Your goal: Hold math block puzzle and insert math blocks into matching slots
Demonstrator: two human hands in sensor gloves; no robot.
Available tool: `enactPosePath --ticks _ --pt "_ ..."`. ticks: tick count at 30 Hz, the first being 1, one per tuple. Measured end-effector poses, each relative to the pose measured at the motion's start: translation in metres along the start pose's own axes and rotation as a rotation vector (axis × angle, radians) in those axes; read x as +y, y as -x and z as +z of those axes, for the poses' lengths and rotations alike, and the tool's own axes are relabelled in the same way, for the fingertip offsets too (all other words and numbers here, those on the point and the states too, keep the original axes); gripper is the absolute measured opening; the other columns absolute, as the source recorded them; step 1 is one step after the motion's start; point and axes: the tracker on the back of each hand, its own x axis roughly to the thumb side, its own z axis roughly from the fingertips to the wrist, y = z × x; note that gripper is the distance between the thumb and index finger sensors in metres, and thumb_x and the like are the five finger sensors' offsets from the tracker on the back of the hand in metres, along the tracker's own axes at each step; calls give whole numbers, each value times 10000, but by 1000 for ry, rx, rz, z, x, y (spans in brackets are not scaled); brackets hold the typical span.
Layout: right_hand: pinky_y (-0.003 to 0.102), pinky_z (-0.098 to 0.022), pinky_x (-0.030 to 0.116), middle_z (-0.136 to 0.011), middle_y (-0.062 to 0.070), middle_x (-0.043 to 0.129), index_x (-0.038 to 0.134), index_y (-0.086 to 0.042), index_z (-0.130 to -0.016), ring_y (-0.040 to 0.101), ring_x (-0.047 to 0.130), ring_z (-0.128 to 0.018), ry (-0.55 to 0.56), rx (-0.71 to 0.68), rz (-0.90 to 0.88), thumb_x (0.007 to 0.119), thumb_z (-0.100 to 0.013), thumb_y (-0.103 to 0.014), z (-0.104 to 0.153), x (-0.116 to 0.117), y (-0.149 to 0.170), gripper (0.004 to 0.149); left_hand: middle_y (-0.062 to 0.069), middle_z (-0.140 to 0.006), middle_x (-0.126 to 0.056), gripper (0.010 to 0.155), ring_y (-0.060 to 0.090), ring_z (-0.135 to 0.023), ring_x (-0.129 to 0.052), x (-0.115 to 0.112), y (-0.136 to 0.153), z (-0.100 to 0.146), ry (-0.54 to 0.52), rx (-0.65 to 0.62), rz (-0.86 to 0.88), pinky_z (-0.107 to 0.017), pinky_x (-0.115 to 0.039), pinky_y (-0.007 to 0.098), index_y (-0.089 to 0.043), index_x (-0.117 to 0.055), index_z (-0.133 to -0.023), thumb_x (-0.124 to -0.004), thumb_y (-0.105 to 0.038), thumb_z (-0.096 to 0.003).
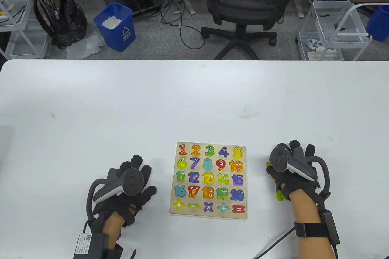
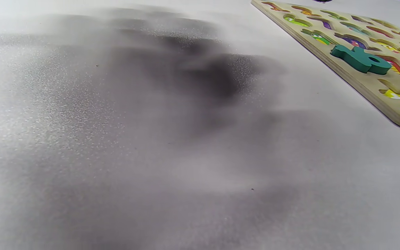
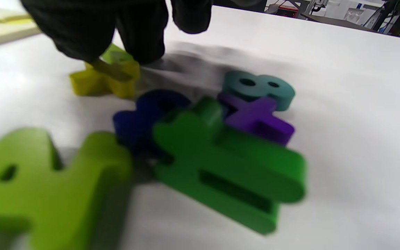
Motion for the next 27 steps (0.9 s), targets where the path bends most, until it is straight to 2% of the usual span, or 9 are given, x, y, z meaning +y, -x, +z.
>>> enactPosePath --ticks 6,9,12,18,21,25,27 --pt "772 -692 178 -1206 7 459 700 -328 -942 433 265 -1107 46 -8 8 724 -556 -493 -1 0 -3 420 -84 -1088 209 742 352 -1116 -43 0 -1 0 -3 -3 -2 -778 -202 624 -381 -148 -1144 -439 -722 -553" --pt "772 -694 183 -1206 4 463 700 -325 -944 431 269 -1108 40 -16 -15 732 -557 -479 -2 0 -2 418 -83 -1088 208 744 352 -1116 -44 0 -1 0 -1 -2 -4 -778 -201 625 -381 -148 -1144 -443 -722 -553" --pt "777 -680 152 -1218 20 388 632 -303 -992 447 204 -1098 -59 -13 -98 733 -561 -468 -1 2 5 472 -84 -1087 209 743 352 -1116 -43 -1 -1 0 5 -1 -2 -779 -202 623 -382 -147 -1144 -442 -722 -553" --pt "783 -661 116 -1229 35 345 554 -353 -1047 457 150 -1090 -151 -17 -205 756 -559 -429 3 5 22 534 -84 -1086 211 744 352 -1116 -43 0 0 1 1 1 -5 -779 -203 623 -381 -146 -1144 -443 -722 -553" --pt "785 -658 117 -1226 39 365 581 -320 -1047 458 160 -1091 -142 -17 -222 743 -565 -411 4 4 24 517 -84 -1086 210 743 351 -1116 -44 0 0 1 0 -1 -5 -779 -203 623 -381 -149 -1144 -443 -722 -553" --pt "783 -670 140 -1220 46 392 636 -291 -1013 459 200 -1094 -50 -21 -162 741 -546 -501 3 0 17 523 -85 -1086 211 744 352 -1116 -43 0 -1 0 -1 -5 -5 -780 -205 622 -379 -148 -1144 -440 -722 -553" --pt "781 -676 150 -1218 40 396 655 -300 -992 454 214 -1097 -5 -24 -83 751 -541 -509 1 0 8 506 -85 -1086 210 742 350 -1117 -44 -1 -1 0 0 -6 -6 -780 -207 621 -380 -149 -1144 -441 -722 -553"
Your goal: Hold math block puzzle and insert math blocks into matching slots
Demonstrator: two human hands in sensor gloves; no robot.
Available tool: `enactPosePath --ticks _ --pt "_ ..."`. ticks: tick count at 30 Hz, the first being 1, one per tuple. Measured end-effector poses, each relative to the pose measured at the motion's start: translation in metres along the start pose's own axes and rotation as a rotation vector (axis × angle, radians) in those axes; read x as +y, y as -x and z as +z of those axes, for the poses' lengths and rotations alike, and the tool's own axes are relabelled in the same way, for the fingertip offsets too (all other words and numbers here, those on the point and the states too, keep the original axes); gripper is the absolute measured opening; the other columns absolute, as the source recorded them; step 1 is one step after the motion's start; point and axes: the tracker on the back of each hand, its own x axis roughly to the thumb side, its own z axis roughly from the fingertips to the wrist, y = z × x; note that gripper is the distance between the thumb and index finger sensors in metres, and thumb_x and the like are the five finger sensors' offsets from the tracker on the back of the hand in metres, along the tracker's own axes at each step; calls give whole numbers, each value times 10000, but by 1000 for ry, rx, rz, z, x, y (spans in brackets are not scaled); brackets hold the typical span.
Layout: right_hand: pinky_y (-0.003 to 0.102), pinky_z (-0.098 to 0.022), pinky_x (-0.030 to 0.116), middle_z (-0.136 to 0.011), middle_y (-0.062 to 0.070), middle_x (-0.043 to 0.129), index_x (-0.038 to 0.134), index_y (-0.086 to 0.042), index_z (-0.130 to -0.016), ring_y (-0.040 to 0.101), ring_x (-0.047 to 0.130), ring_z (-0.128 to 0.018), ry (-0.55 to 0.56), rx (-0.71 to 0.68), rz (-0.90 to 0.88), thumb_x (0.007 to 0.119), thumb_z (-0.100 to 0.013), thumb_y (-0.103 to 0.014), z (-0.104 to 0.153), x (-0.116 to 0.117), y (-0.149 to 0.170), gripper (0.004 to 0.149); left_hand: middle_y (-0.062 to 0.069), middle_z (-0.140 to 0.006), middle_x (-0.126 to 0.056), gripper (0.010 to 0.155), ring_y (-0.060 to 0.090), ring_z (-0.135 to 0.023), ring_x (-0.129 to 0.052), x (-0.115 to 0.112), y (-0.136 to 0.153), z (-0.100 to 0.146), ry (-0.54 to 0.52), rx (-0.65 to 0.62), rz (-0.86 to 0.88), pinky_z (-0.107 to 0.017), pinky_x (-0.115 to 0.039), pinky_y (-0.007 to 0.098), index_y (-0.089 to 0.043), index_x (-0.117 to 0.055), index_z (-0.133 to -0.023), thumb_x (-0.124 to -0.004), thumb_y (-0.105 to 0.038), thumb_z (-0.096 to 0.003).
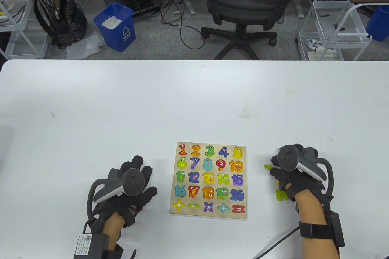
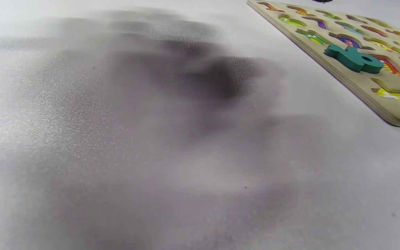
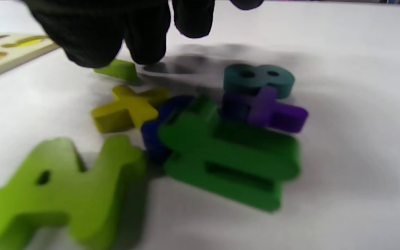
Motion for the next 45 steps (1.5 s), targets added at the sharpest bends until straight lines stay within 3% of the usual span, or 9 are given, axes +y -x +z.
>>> enactPosePath --ticks 6,26,34,45 --pt "770 -705 208 -1188 -13 520 715 -318 -931 415 313 -1115 92 -33 234 778 -542 -467 -1 1 -26 421 -85 -1086 211 743 350 -1117 -44 0 0 0 -1 1 2 -780 -205 622 -380 -147 -1144 -441 -722 -553" --pt "757 -723 248 -1163 -13 562 727 -190 -923 404 353 -1114 119 -105 340 760 -557 -440 2 5 -51 445 -83 -1089 204 742 351 -1118 -52 -1 0 1 11 2 5 -781 -212 621 -378 -149 -1144 -440 -721 -553" --pt "762 -719 237 -1174 -1 528 727 -178 -920 411 329 -1113 84 -142 288 758 -558 -453 6 2 -52 456 -83 -1091 202 741 351 -1119 -54 -2 1 3 13 9 13 -782 -215 620 -378 -152 -1144 -441 -721 -553" --pt "763 -717 234 -1181 12 503 723 -180 -920 419 322 -1110 132 -204 233 752 -556 -460 21 -10 -59 460 -83 -1091 201 743 351 -1119 -57 -2 3 4 9 11 17 -782 -218 620 -377 -149 -1144 -440 -720 -554"
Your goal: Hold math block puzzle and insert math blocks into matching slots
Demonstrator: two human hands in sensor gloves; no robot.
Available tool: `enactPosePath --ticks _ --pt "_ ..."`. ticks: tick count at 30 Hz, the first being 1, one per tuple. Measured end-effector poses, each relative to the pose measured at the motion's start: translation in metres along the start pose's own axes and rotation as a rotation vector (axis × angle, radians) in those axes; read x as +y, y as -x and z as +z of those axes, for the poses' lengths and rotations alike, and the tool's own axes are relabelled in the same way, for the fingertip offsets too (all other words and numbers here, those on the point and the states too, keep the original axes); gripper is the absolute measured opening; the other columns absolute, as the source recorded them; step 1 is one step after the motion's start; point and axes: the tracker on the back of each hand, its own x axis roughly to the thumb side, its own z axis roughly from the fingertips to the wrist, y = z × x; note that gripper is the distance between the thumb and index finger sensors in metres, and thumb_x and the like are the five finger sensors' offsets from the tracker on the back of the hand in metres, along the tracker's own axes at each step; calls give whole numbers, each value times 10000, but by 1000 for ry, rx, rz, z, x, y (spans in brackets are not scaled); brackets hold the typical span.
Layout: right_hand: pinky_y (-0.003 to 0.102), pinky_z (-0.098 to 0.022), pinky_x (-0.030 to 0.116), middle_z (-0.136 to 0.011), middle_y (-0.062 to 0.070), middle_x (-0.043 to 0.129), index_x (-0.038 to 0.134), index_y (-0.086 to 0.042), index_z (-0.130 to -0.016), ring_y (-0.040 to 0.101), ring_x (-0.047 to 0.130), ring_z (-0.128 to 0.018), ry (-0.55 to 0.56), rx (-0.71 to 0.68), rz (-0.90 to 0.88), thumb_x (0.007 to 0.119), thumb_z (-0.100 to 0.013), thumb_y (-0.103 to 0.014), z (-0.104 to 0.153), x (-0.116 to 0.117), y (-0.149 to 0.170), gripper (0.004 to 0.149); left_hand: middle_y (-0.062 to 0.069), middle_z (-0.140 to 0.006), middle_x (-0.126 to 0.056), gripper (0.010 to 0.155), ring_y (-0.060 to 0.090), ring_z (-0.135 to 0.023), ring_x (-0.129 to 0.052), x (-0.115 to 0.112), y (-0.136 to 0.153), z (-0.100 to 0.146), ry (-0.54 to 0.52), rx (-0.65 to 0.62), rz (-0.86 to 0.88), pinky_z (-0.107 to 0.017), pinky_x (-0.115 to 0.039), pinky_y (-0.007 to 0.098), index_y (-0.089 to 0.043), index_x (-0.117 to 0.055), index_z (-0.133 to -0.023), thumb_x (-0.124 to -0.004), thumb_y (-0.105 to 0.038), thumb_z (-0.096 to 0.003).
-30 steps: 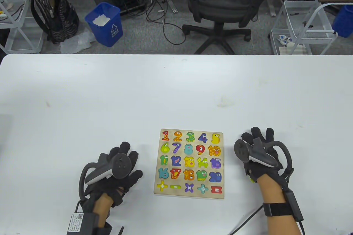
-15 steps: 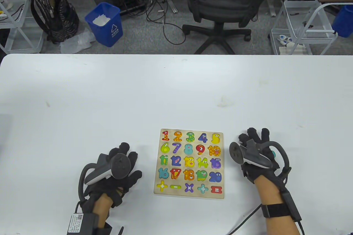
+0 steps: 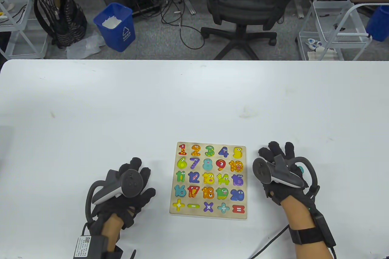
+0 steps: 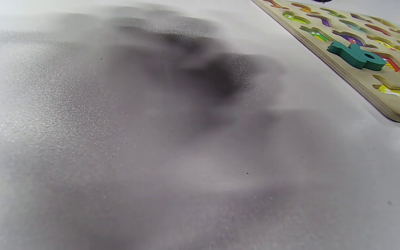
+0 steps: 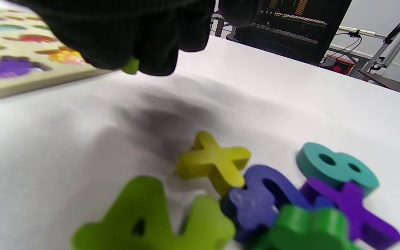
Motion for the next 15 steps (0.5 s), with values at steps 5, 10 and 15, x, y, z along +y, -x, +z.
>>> enactPosePath --ticks 5,10,15 --pt "764 -716 234 -1182 16 496 721 -181 -921 420 317 -1110 39 -43 -11 752 -555 -460 8 -9 -9 461 -83 -1092 200 743 351 -1120 -58 0 0 0 -2 1 1 -782 -219 619 -377 -149 -1144 -441 -720 -553" --pt "764 -716 234 -1185 17 489 720 -184 -922 420 314 -1110 69 -103 -10 751 -555 -461 14 -16 -25 460 -81 -1092 201 743 351 -1120 -57 0 1 0 1 3 2 -783 -218 619 -376 -149 -1144 -440 -720 -554" --pt "764 -716 234 -1185 18 489 720 -184 -922 421 315 -1109 92 -165 3 751 -554 -462 20 -22 -45 462 -83 -1092 201 743 351 -1119 -57 0 1 0 3 2 2 -782 -219 619 -376 -149 -1144 -440 -720 -554"
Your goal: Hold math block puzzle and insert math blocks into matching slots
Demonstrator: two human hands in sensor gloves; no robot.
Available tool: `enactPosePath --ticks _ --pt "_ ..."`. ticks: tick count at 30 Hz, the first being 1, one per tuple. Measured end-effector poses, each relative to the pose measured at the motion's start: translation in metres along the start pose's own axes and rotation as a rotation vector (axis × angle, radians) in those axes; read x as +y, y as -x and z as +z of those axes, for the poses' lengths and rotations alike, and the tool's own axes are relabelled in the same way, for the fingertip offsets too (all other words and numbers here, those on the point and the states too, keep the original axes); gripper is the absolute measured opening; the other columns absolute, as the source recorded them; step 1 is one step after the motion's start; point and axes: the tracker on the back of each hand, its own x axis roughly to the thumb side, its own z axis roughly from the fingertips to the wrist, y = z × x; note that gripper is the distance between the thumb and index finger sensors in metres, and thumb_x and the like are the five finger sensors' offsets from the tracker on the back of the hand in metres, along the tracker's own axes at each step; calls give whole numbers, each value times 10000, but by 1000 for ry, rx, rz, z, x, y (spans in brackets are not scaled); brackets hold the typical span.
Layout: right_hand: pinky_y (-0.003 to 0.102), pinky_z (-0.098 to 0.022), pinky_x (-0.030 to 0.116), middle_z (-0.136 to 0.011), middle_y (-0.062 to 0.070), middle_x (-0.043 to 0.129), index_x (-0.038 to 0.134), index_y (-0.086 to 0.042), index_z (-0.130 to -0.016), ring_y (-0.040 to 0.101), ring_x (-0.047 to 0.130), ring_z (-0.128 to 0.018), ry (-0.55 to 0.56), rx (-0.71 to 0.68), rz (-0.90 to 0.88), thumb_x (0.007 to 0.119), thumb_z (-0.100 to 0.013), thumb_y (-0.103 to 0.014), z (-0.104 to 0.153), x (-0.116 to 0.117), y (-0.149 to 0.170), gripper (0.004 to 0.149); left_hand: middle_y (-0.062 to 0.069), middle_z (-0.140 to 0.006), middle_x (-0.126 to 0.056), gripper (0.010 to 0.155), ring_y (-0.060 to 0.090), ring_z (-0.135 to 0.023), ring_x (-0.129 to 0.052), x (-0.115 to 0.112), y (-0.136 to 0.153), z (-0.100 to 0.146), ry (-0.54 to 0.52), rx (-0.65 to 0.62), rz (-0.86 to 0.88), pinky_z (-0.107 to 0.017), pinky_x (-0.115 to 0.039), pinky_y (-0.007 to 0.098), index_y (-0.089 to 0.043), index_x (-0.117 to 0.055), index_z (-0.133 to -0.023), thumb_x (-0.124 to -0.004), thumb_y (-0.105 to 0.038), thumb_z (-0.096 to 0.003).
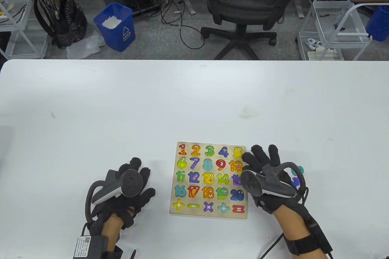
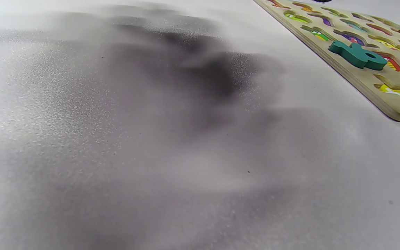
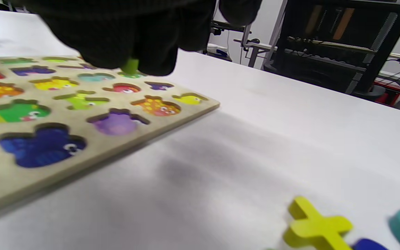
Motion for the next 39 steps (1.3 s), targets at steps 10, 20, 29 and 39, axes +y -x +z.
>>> enactPosePath --ticks 10,20,29,39 --pt "765 -715 233 -1185 20 485 720 -186 -922 422 312 -1109 -13 -88 -22 750 -553 -463 0 -2 -25 462 -82 -1093 198 743 352 -1120 -59 0 1 0 -2 1 2 -782 -219 619 -376 -149 -1144 -440 -720 -553" --pt "765 -714 233 -1185 21 484 722 -186 -920 422 312 -1109 -21 -177 -14 750 -552 -463 -1 -3 -51 462 -82 -1093 197 742 354 -1119 -61 1 2 1 -3 11 7 -782 -220 619 -377 -150 -1144 -441 -720 -554" --pt "767 -712 229 -1186 21 482 724 -191 -917 424 310 -1108 -45 -270 1 752 -551 -467 -3 -1 -81 459 -81 -1094 196 744 352 -1120 -62 0 3 1 3 20 8 -782 -222 619 -375 -149 -1144 -441 -720 -553" --pt "768 -708 220 -1189 19 471 724 -196 -914 426 303 -1107 -75 -337 85 752 -550 -471 -16 3 -131 457 -81 -1095 194 744 353 -1121 -67 0 4 2 6 28 2 -783 -224 619 -374 -149 -1145 -441 -719 -553"
